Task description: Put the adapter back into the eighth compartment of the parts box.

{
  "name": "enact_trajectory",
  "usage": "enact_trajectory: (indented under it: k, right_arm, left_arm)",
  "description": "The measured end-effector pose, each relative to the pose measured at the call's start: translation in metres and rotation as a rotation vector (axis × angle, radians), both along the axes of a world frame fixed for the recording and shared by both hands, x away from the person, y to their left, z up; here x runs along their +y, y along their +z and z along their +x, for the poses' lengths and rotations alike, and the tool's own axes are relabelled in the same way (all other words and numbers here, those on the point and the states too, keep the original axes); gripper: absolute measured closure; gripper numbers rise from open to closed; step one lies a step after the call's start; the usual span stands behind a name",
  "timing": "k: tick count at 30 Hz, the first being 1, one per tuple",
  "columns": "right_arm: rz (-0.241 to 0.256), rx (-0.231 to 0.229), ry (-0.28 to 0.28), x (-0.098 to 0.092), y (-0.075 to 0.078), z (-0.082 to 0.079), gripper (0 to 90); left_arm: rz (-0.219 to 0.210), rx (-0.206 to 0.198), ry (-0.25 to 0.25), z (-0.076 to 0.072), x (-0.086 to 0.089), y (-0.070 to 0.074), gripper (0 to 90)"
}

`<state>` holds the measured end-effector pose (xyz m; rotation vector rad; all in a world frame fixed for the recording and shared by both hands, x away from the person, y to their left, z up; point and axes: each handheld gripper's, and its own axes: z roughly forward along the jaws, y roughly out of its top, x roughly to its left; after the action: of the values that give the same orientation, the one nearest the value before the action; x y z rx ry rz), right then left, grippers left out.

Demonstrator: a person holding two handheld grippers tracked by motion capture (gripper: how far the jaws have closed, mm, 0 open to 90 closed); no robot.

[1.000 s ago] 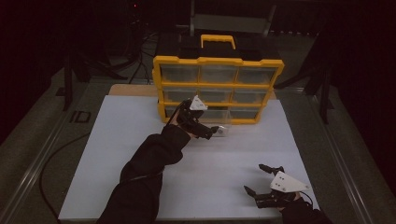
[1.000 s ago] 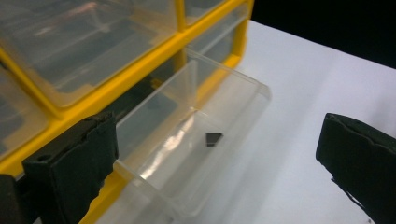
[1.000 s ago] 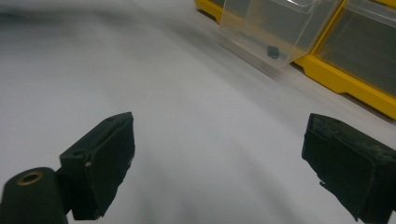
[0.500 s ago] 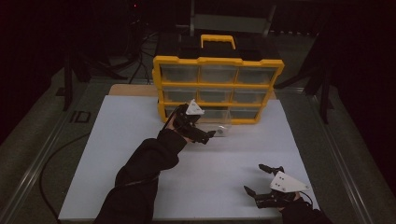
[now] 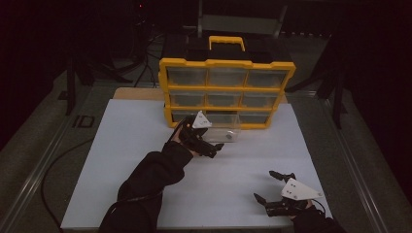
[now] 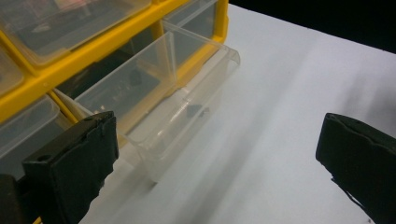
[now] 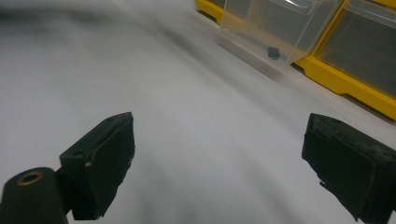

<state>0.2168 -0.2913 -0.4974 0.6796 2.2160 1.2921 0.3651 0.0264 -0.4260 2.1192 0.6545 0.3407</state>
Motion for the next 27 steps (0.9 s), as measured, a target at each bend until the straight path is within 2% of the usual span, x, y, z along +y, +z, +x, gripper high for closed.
enact_trajectory:
  k: [4, 8, 12, 27]
  right_arm:
    - [0.002, 0.000, -0.002, 0.000, 0.000, 0.000, 9.5]
    - [-0.001, 0.000, -0.001, 0.000, 0.000, 0.000, 9.4]
    - [0.002, -0.001, -0.002, 0.000, 0.000, 0.000, 9.4]
    - [0.001, -0.004, -0.004, 0.000, 0.000, 0.000, 9.5]
  left_arm:
    - [0.002, 0.003, 0.008, -0.004, -0.001, -0.004, 0.0]
    - [-0.019, 0.021, 0.002, -0.006, 0.001, -0.008, 0.0]
    - [-0.002, 0.032, 0.003, -0.008, 0.000, -0.015, 0.0]
    - [-0.021, 0.033, -0.007, -0.021, -0.001, -0.036, 0.0]
